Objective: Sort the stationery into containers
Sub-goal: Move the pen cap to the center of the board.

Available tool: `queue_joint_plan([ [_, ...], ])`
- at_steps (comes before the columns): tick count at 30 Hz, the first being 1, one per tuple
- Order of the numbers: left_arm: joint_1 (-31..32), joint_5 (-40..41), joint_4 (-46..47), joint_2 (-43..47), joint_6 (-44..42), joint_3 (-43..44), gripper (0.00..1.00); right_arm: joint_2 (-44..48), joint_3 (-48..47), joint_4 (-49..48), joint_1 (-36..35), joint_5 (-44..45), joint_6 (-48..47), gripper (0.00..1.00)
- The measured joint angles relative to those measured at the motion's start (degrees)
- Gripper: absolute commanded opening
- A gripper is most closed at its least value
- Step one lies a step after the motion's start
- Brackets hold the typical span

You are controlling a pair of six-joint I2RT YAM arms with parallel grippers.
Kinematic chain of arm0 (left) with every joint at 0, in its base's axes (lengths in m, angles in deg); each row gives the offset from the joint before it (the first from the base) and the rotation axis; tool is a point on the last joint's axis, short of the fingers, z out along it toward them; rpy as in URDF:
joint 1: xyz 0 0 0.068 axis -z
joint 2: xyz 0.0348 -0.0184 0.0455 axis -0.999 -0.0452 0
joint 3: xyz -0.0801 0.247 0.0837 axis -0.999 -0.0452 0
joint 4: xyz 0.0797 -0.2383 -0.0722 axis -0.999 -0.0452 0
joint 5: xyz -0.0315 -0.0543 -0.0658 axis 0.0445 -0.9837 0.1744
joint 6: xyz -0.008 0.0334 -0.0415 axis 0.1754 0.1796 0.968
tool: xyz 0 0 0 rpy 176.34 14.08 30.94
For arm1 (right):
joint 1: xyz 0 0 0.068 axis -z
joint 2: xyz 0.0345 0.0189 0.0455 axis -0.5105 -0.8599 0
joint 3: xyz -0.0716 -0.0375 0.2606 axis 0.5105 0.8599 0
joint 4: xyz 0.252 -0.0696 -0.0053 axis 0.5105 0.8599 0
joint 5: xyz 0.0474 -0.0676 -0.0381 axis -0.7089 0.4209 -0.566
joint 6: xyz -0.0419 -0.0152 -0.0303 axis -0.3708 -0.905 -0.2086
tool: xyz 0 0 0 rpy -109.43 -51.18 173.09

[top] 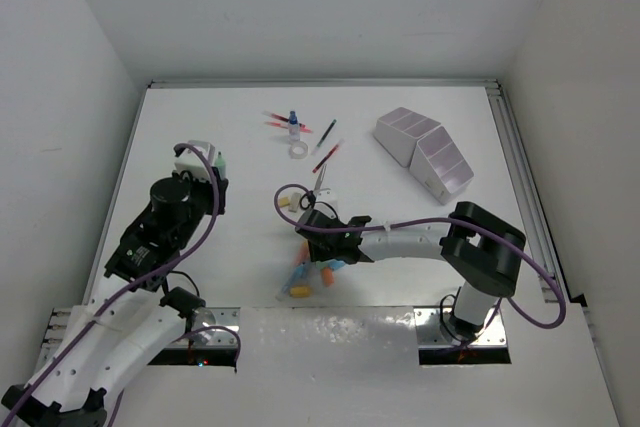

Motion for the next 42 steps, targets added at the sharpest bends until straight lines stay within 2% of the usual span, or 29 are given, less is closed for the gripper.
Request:
queue_joint_plan([
  [21, 0.00, -0.04, 0.09, -1.16, -0.90, -0.02, 0.00, 0.17, 1.18, -0.35, 0.00, -0.68, 1.84, 0.38],
  [31, 0.00, 0.15, 0.13, -1.25, -0.94, -0.15, 0.00, 0.44, 0.87, 4.52, -1.81, 0.52, 1.81, 0.37],
  [42, 0.00, 0.31, 0.46, -1.27, -1.07, -0.17, 0.00, 0.20, 0.98, 4.44, -2.19, 1.73, 0.22, 0.36],
])
